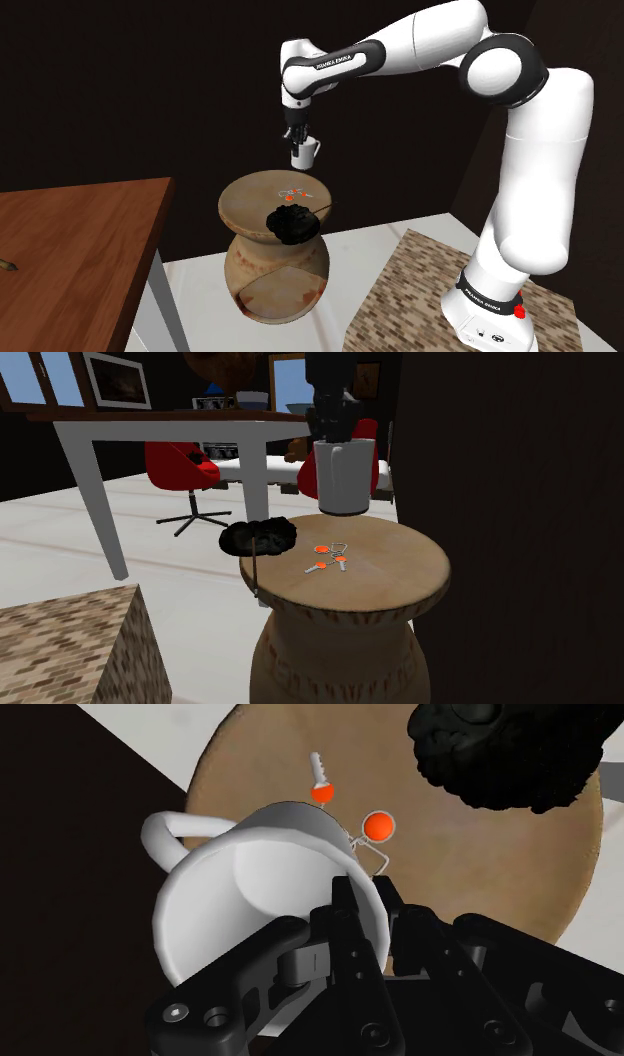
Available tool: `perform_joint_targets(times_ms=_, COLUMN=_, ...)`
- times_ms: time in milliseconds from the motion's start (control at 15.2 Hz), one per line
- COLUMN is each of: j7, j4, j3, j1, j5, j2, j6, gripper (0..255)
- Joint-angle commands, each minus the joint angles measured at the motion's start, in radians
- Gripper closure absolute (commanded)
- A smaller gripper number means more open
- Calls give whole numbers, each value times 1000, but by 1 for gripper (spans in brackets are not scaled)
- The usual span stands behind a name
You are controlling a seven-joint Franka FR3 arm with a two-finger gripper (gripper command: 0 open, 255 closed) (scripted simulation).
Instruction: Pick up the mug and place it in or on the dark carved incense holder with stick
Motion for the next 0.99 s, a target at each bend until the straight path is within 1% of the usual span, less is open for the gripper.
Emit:
perform_joint_targets(times_ms=0, j7=40, j4=-72, j3=13, j1=25, j5=-7, j2=-58, j6=12, gripper=255)
perform_joint_targets(times_ms=330, j7=132, j4=-228, j3=51, j1=75, j5=-16, j2=-191, j6=31, gripper=255)
perform_joint_targets(times_ms=660, j7=228, j4=-350, j3=99, j1=124, j5=-13, j2=-307, j6=32, gripper=255)
perform_joint_targets(times_ms=726, j7=245, j4=-368, j3=109, j1=132, j5=-11, j2=-325, j6=31, gripper=255)
perform_joint_targets(times_ms=924, j7=247, j4=-398, j3=109, j1=132, j5=-12, j2=-315, j6=71, gripper=255)
